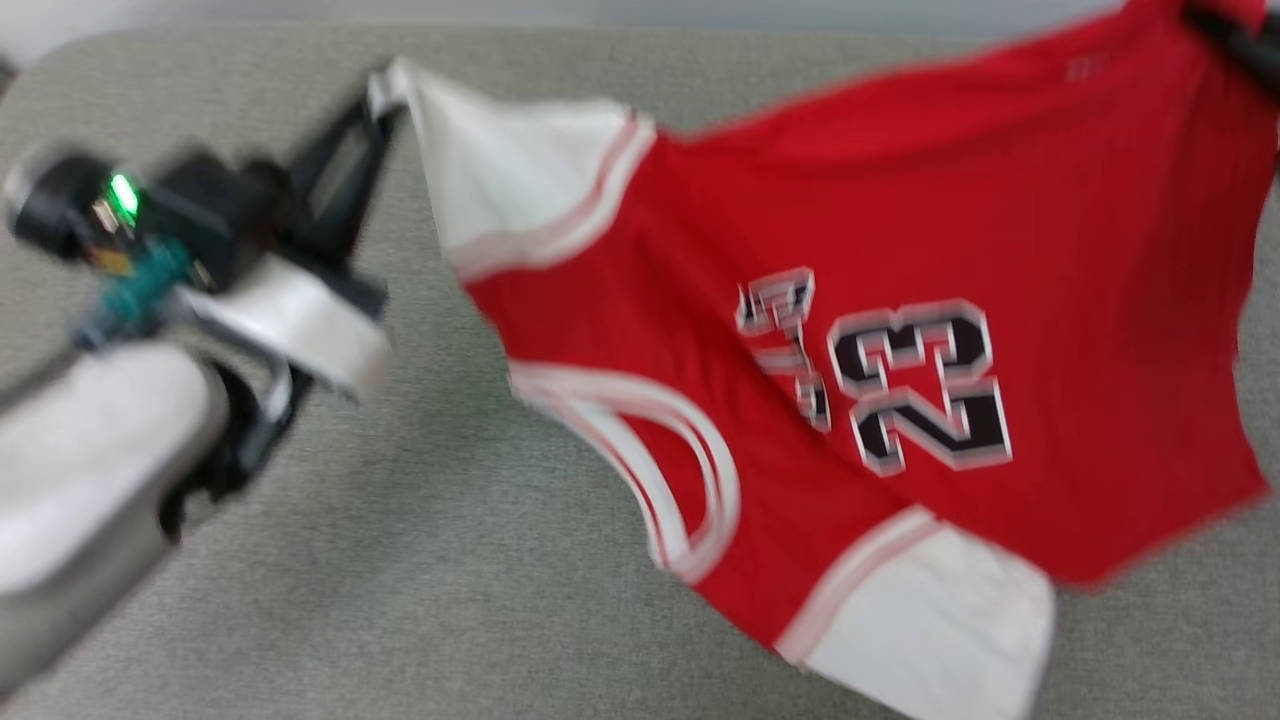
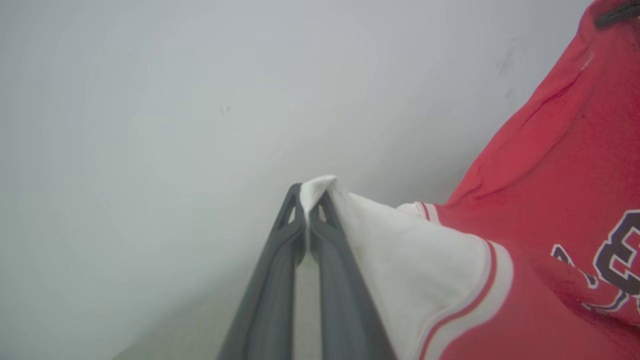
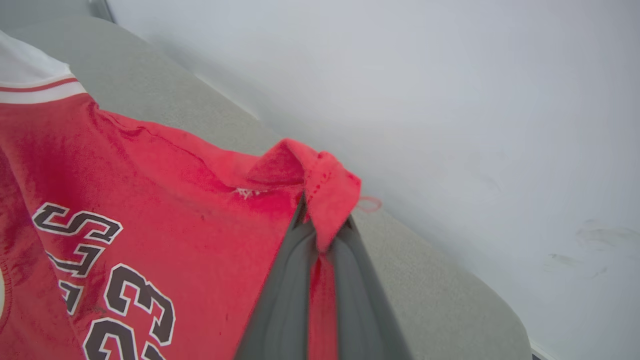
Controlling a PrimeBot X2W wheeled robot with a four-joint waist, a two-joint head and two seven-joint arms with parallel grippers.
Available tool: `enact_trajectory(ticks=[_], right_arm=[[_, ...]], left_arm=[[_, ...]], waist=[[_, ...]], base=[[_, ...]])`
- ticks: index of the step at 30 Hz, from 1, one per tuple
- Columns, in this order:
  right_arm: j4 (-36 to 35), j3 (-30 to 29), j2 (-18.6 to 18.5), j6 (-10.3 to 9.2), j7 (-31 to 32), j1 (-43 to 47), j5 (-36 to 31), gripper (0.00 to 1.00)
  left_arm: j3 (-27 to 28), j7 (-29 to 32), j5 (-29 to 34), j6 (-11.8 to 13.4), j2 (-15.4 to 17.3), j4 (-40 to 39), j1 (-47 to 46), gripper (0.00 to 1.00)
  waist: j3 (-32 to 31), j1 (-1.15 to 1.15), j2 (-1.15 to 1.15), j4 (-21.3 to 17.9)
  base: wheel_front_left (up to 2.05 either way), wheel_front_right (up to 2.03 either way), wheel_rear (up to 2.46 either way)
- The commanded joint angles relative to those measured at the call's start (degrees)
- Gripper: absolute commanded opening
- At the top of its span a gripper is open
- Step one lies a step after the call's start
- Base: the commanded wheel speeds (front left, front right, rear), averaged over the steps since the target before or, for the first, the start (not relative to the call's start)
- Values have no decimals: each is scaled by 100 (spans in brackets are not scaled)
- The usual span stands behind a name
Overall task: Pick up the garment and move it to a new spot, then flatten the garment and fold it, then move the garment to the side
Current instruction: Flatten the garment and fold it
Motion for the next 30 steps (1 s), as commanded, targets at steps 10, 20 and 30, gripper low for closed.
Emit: enact_trajectory(ticks=[10,20,30], right_arm=[[321,-552,591,-7,-715,-1483,-530,0],[1131,-588,978,-6,-996,-3255,-1188,0],[2202,-210,1242,-7,-1366,-4867,-1517,0]], left_arm=[[538,343,555,-521,-643,837,-2540,0],[850,363,885,-1065,-1323,2033,-4700,0],[968,182,1155,-1568,-1763,3294,-6399,0]], waist=[[726,0,0,-306],[1334,0,0,-330],[1897,0,0,-377]], base=[[0,0,0],[0,0,0],[0,0,0]])
